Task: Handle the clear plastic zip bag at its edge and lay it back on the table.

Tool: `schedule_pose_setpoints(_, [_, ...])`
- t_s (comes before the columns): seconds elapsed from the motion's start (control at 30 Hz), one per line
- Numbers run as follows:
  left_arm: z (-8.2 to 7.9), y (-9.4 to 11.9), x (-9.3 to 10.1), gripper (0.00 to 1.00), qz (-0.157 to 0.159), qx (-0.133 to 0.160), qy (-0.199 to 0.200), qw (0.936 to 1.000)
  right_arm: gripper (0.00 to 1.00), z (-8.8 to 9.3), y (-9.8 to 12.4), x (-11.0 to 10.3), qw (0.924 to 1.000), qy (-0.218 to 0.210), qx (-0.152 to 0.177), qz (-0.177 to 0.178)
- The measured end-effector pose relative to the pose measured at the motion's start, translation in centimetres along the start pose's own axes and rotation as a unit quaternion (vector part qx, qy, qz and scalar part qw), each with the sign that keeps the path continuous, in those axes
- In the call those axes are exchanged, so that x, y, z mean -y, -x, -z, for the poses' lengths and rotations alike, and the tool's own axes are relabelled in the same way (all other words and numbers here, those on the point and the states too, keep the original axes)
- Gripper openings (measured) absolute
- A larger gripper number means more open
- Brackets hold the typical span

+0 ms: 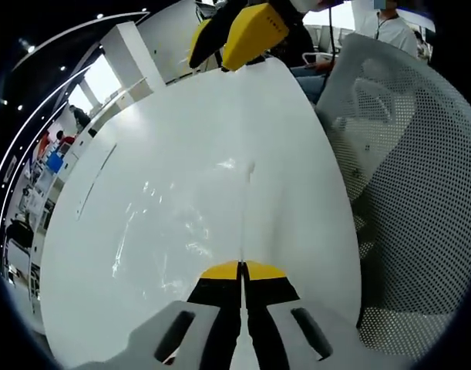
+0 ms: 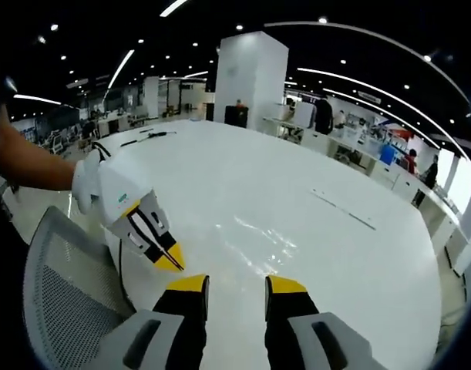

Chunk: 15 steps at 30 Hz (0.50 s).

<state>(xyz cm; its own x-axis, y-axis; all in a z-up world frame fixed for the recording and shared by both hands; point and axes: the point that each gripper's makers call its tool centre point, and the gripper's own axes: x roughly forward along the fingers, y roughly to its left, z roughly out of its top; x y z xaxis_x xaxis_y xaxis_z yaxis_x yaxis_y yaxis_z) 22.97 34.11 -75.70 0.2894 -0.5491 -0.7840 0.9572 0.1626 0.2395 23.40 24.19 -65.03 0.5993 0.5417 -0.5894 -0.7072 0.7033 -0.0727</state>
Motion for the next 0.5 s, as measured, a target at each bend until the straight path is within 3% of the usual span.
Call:
schedule_pose_setpoints(0.27, [0.9,-0.6,-0.8,0.00,-0.006,-0.006,0.017,0.9998,0.40,1.0,1.9,0.6,0.9989,-0.040,0.015,0.019])
schedule_pose_setpoints(0.5, [1.0,-1.1,-1.6,0.00,-0.023,-0.009,0.049,0.9985,0.46,1.2,4.0,-0.2,0.9968,-0.064,0.032,0.034])
